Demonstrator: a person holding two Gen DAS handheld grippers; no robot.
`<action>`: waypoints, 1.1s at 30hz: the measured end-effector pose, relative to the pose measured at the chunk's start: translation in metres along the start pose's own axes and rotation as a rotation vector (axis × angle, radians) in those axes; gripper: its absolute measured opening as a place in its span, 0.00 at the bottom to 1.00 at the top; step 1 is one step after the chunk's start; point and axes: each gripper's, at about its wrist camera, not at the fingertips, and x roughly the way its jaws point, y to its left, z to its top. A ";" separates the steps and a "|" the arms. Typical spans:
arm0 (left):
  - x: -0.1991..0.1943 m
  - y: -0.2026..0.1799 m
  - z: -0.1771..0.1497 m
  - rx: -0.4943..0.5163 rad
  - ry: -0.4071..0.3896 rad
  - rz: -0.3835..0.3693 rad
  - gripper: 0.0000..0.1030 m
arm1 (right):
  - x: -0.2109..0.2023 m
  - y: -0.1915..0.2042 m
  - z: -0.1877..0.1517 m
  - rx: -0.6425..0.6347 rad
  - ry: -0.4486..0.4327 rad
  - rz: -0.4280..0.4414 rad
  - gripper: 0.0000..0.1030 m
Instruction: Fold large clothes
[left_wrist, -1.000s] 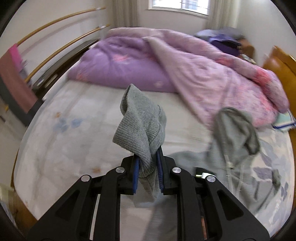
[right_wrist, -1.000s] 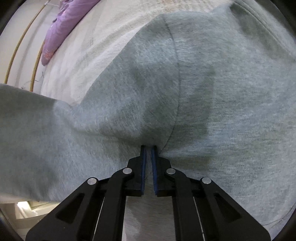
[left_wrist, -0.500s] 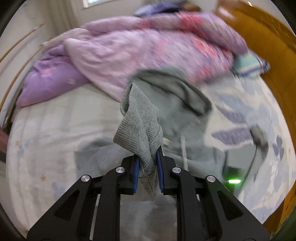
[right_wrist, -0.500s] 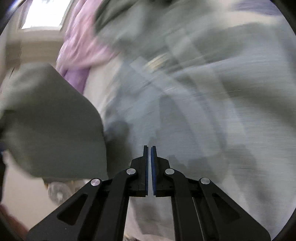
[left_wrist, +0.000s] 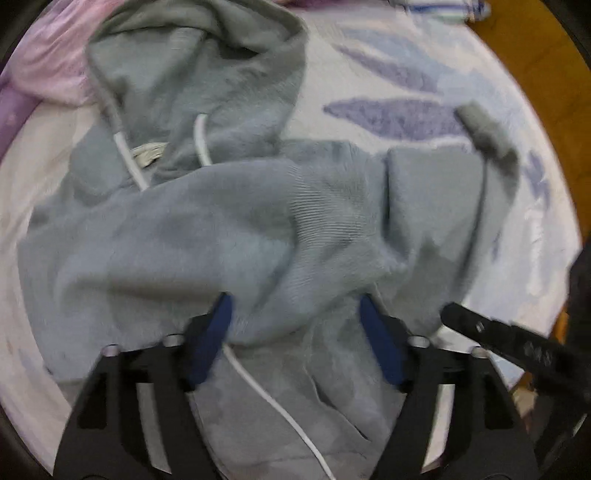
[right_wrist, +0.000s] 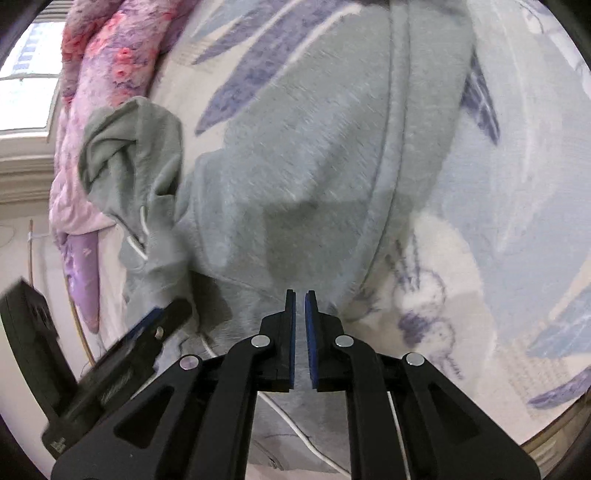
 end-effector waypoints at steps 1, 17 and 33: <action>-0.006 0.008 -0.003 -0.023 -0.004 -0.019 0.73 | 0.001 0.006 0.003 -0.009 0.003 -0.005 0.49; -0.014 0.275 -0.107 -0.877 -0.010 -0.050 0.72 | 0.072 0.094 0.017 -0.114 0.083 -0.026 0.57; -0.006 0.298 -0.112 -0.785 0.079 0.134 0.25 | 0.095 0.077 -0.011 -0.120 0.146 -0.175 0.19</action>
